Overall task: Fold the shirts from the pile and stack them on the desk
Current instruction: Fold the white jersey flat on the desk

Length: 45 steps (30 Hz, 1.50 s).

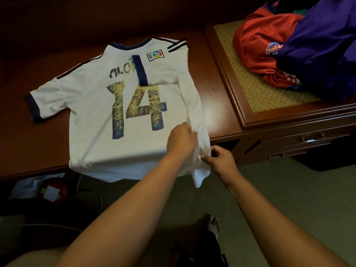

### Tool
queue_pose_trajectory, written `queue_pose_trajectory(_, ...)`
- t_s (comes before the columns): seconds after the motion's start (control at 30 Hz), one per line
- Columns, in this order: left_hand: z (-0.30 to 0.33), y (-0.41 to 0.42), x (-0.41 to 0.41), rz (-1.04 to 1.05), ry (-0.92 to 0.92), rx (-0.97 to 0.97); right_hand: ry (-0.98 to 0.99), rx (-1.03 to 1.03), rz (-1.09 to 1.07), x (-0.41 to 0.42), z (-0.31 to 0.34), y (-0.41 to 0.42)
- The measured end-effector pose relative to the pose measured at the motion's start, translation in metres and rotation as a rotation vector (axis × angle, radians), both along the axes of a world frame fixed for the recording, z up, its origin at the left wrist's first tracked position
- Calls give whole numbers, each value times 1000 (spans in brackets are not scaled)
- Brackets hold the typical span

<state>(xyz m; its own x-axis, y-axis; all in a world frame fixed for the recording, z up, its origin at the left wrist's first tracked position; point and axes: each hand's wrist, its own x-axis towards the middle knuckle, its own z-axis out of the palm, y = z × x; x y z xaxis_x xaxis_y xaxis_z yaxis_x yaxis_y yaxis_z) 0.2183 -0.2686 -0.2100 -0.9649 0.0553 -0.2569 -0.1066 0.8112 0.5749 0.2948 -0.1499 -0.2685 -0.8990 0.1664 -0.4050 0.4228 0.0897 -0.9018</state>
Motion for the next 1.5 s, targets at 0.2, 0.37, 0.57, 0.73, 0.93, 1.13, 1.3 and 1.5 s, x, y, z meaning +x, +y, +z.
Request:
queue_pose_trajectory(0.2, 2, -18, 32, 281, 32, 214, 5, -3, 31, 1, 3, 5)
queue_pose_trajectory(0.37, -29, -24, 86, 315, -196, 336, -29, -47, 78, 7, 1, 8)
queue_pose_trajectory(0.57, -46, -15, 92, 273, -357, 477, -40, -34, 86, 5, 4, 8)
queue_pose_trajectory(0.73, -43, -25, 105, 324, -179, 429, -57, -72, 63, 4, 6, 9)
queue_pose_trajectory(0.93, -63, -42, 112, 254, -288, 342, -62, -15, 65, 5, 2, -2)
queue_pose_trajectory(1.13, -50, -60, 104, 99, -323, 187, -80, 105, 45, 12, 22, 0)
queue_pose_trajectory(1.3, 5, -74, 94, 44, -269, 223, -128, 191, 8, 25, 55, -2)
queue_pose_trajectory(1.5, 54, -96, 83, 10, -235, 213, -103, 221, 30, 24, 101, -17)
